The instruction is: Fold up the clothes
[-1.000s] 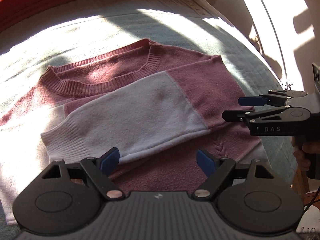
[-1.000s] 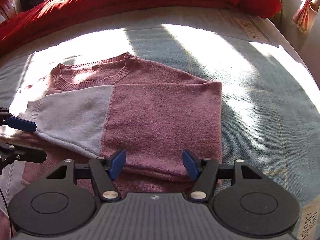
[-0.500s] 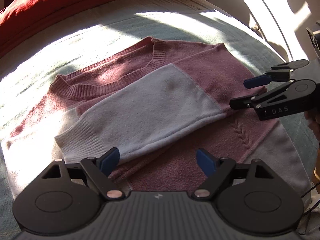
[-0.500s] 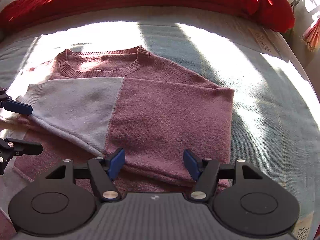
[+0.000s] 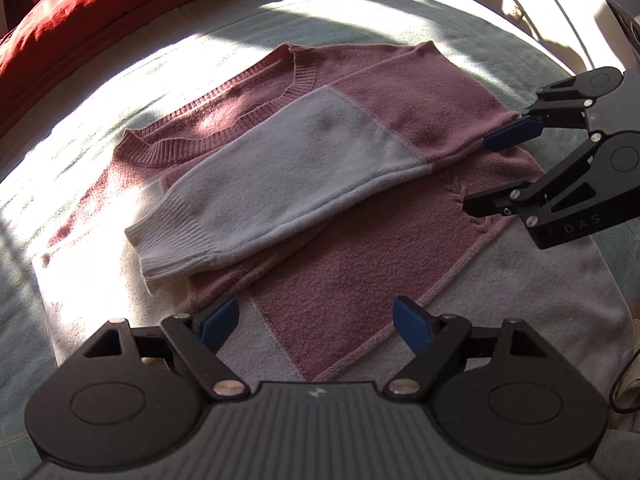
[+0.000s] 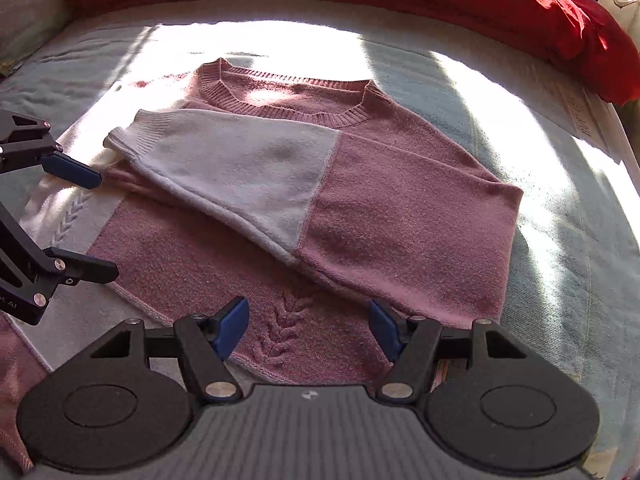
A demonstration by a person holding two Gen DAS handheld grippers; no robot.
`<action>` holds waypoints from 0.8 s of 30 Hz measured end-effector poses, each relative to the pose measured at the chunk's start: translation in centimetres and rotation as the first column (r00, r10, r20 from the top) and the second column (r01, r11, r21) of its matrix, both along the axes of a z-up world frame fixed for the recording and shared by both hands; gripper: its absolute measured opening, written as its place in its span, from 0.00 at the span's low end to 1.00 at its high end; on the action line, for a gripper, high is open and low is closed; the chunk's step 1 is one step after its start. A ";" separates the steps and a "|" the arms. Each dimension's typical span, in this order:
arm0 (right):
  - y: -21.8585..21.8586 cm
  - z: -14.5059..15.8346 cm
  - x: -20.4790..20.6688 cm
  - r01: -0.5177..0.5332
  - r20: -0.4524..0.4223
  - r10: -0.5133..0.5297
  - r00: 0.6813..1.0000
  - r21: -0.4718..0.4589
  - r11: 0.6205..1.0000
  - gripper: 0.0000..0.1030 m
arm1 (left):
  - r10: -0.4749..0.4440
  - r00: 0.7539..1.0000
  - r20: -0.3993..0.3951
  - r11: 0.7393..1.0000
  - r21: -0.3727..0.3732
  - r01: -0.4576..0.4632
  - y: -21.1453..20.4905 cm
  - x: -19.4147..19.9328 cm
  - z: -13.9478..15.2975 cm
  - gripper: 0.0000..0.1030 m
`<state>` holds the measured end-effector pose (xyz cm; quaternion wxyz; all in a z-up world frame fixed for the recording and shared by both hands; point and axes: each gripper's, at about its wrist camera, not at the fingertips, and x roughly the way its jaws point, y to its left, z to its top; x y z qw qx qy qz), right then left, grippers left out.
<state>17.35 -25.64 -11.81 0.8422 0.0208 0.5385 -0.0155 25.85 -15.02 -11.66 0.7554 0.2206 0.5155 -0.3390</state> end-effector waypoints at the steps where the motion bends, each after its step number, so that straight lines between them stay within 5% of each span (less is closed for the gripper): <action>1: 0.4 -0.2 -0.2 -0.012 -0.007 0.012 1.000 -0.002 1.000 0.68 | -0.002 1.000 -0.006 1.000 0.010 0.002 0.1 -0.3 -0.3 0.81; 6: 2.6 -1.7 -1.4 -0.060 -0.058 0.060 0.997 0.002 0.998 0.68 | -0.021 1.000 -0.021 0.998 0.064 0.022 0.6 -2.3 -2.1 0.81; 12: 4.0 -2.5 -2.9 -0.074 -0.074 0.073 0.995 -0.013 0.997 0.81 | -0.044 0.999 -0.018 0.996 0.071 0.045 2.2 -4.6 -2.9 0.84; 18: 3.9 -2.9 -2.7 -0.032 -0.096 0.032 0.995 -0.001 0.999 0.87 | 0.028 0.999 -0.033 0.999 0.037 -0.026 3.6 -4.9 -3.6 0.95; 24: 4.3 -2.3 -3.8 -0.023 -0.092 0.023 0.995 0.004 1.000 0.90 | 0.068 0.998 -0.015 0.998 -0.014 -0.069 4.1 -5.9 -2.3 0.93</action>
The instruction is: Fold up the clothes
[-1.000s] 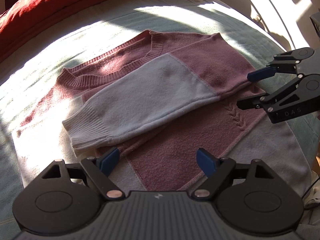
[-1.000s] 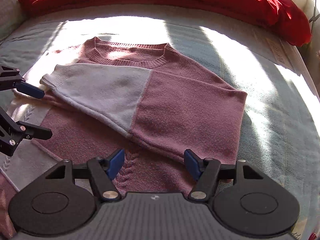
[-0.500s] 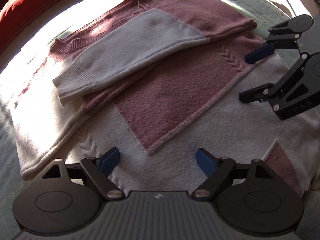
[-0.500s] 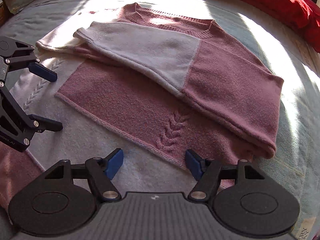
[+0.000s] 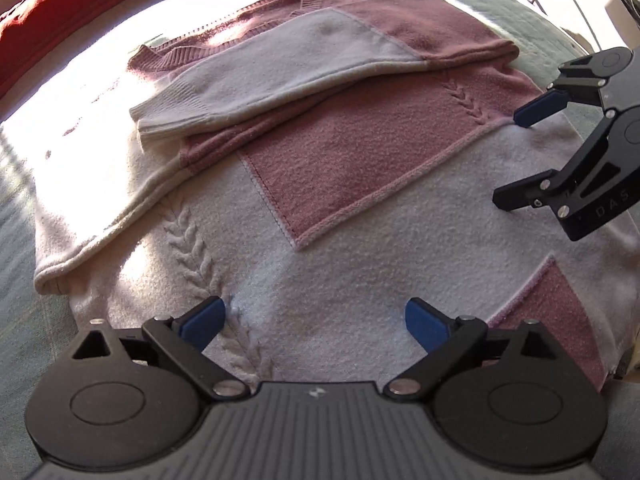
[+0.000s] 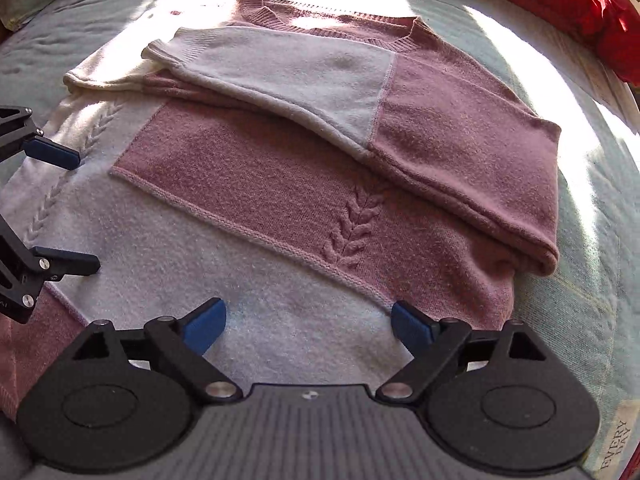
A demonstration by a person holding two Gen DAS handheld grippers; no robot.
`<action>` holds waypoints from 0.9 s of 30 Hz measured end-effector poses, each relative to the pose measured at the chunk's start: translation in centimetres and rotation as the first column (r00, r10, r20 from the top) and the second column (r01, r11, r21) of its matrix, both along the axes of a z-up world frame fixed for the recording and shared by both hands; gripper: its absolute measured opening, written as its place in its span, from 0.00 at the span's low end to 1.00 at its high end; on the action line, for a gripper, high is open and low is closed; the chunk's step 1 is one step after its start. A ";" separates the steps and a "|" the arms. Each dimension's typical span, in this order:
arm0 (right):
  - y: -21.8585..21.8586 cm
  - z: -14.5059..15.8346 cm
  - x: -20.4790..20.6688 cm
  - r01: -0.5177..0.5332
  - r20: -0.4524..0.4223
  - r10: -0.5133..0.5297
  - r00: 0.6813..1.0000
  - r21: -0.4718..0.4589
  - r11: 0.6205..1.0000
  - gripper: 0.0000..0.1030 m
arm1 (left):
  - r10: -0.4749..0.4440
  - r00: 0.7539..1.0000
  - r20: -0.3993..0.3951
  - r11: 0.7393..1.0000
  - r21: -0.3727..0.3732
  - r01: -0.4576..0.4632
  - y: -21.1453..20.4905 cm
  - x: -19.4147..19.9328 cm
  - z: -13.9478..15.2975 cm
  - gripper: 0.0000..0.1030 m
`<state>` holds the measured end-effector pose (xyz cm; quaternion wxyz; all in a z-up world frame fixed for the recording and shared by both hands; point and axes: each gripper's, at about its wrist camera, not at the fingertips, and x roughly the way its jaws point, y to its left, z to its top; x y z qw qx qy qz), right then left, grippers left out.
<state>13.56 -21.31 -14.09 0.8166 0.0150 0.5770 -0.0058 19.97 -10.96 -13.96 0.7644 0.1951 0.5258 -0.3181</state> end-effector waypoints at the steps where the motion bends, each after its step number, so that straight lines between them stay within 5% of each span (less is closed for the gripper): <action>1: 0.1 0.2 -0.5 -0.006 0.002 0.006 1.000 0.016 1.000 0.90 | -0.003 1.000 -0.003 1.000 -0.021 0.003 0.2 -0.3 0.4 0.94; 10: 0.9 -1.4 -2.3 -0.070 -0.054 0.072 0.996 0.032 0.997 1.00 | -0.022 0.998 -0.056 0.997 0.067 0.025 0.2 -2.9 -1.0 0.95; 14: 0.8 -1.7 -2.2 -0.131 -0.076 0.134 0.988 0.042 0.991 1.00 | 0.097 0.991 -0.097 0.992 0.088 -0.089 0.5 -2.8 -1.3 0.98; 27: 1.5 -2.4 -1.3 -0.140 -0.133 0.140 0.981 0.007 0.990 1.00 | 0.119 0.981 -0.154 0.992 0.069 -0.109 1.1 -2.0 -2.0 1.00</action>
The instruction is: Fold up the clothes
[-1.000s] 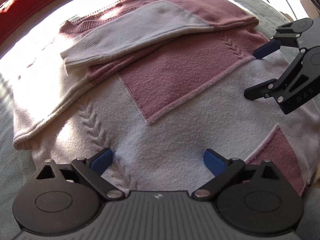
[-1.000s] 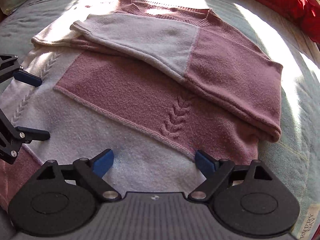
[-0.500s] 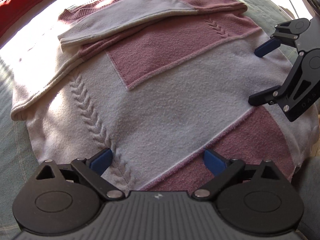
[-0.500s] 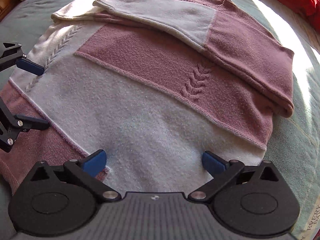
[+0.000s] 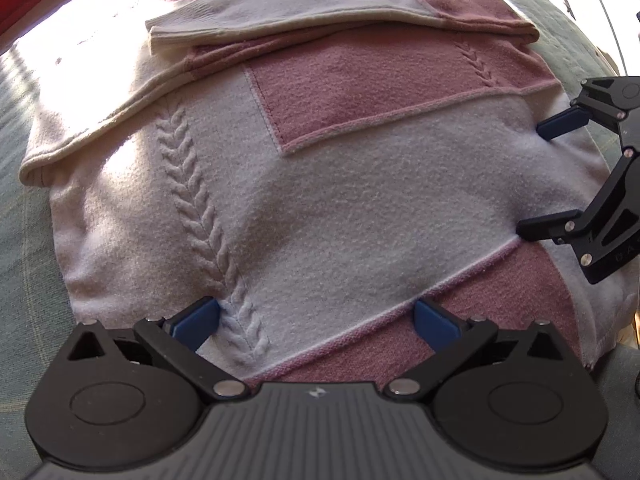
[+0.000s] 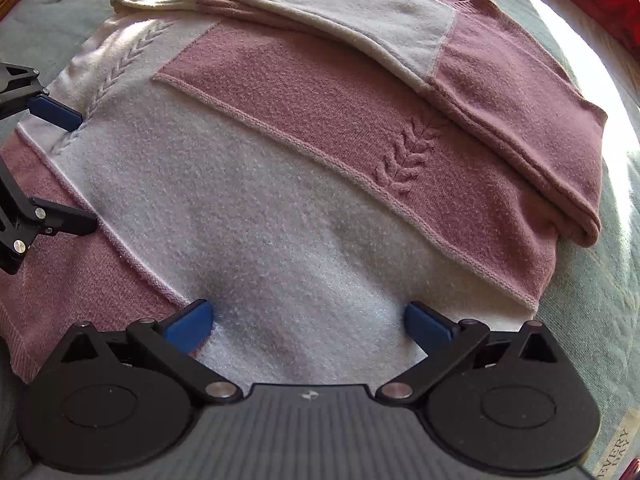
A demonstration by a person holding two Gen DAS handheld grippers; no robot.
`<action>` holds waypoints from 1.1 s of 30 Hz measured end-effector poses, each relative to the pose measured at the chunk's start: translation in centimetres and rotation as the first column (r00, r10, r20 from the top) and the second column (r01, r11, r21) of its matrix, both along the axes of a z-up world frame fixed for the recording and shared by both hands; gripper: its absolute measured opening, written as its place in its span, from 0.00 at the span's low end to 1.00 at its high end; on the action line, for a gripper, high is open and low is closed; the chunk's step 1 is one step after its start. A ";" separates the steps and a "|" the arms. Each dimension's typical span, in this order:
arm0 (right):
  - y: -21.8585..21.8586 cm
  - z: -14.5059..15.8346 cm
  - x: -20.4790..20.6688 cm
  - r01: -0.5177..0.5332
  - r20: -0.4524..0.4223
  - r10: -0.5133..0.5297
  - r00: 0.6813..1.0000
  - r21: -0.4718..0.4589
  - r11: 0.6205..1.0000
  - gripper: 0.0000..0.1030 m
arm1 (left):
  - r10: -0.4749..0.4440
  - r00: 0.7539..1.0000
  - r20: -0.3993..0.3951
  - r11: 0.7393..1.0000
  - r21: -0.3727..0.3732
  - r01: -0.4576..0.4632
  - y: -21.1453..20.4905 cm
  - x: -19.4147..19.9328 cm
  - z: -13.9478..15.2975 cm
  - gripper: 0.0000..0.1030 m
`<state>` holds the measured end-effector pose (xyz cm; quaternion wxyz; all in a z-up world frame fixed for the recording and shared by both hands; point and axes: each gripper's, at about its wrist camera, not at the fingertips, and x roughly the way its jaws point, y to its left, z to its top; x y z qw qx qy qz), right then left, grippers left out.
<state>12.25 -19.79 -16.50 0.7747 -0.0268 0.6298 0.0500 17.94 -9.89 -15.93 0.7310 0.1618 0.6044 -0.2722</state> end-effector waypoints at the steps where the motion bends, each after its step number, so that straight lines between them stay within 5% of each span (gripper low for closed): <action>1: 0.1 0.0 0.2 0.000 -0.011 0.000 1.000 -0.004 1.000 1.00 | -0.006 1.000 -0.013 1.000 0.002 0.007 0.0 0.2 0.0 1.00; 22: 0.6 0.1 -1.1 0.042 0.112 -0.036 0.993 -0.046 0.998 1.00 | -0.039 0.985 0.168 0.993 -0.101 0.056 1.6 -1.2 0.1 1.00; 33: 0.5 1.3 -3.7 0.163 0.253 -0.147 0.956 -0.040 0.986 1.00 | -0.009 0.954 0.300 0.989 -0.139 0.053 2.4 -3.0 0.2 1.00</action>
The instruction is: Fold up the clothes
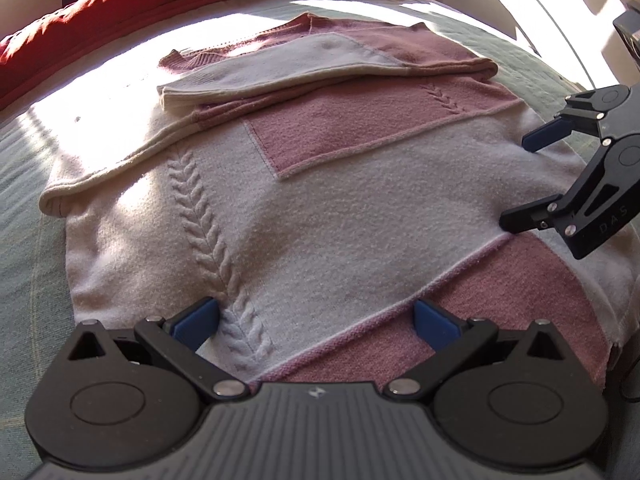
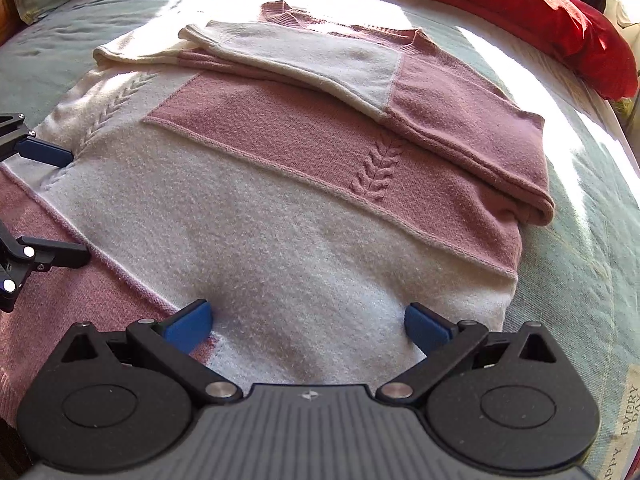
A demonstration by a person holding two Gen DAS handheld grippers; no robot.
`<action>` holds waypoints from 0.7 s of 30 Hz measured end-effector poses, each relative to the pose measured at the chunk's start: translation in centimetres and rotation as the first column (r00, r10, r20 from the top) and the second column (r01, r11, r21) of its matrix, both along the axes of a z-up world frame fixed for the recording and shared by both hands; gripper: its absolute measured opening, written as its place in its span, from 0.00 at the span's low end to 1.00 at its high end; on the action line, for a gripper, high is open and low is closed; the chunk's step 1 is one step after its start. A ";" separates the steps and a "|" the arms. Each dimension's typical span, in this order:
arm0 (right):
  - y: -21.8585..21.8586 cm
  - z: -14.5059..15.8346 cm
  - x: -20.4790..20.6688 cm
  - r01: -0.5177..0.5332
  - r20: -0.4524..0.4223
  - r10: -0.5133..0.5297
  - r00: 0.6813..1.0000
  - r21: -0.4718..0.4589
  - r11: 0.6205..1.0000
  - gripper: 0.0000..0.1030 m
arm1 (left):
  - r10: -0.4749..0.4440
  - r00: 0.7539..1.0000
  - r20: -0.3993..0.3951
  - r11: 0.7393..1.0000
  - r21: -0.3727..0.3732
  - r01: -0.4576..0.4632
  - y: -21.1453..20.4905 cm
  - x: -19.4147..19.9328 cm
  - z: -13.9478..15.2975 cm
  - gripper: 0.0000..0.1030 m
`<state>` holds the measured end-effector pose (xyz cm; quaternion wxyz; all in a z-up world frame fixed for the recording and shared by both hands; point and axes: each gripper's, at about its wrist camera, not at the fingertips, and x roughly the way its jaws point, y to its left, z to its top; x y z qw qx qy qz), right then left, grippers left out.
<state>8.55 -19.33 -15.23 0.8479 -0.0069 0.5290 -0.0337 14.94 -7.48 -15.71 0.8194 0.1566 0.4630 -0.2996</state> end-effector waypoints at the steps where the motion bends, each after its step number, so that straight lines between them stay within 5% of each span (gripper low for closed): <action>1: 0.2 0.4 -0.4 0.014 0.008 -0.014 1.000 0.008 1.000 1.00 | 0.009 1.000 -0.002 1.000 0.014 -0.009 -0.2 0.1 0.4 1.00; 8: 3.0 4.0 -3.1 0.049 0.127 -0.053 0.991 0.036 0.998 1.00 | 0.075 0.996 0.044 0.997 0.010 -0.075 0.7 -2.2 5.5 0.98; 15: 6.3 0.4 -4.1 0.078 0.108 -0.076 0.991 -0.013 0.997 1.00 | 0.193 0.981 -0.020 0.981 -0.029 -0.194 1.3 -6.4 2.6 0.98; 21: 6.0 -0.4 -6.7 0.156 0.093 -0.161 0.983 0.058 0.986 1.00 | 0.199 0.980 0.006 0.980 0.011 -0.199 0.8 -10.5 0.4 0.98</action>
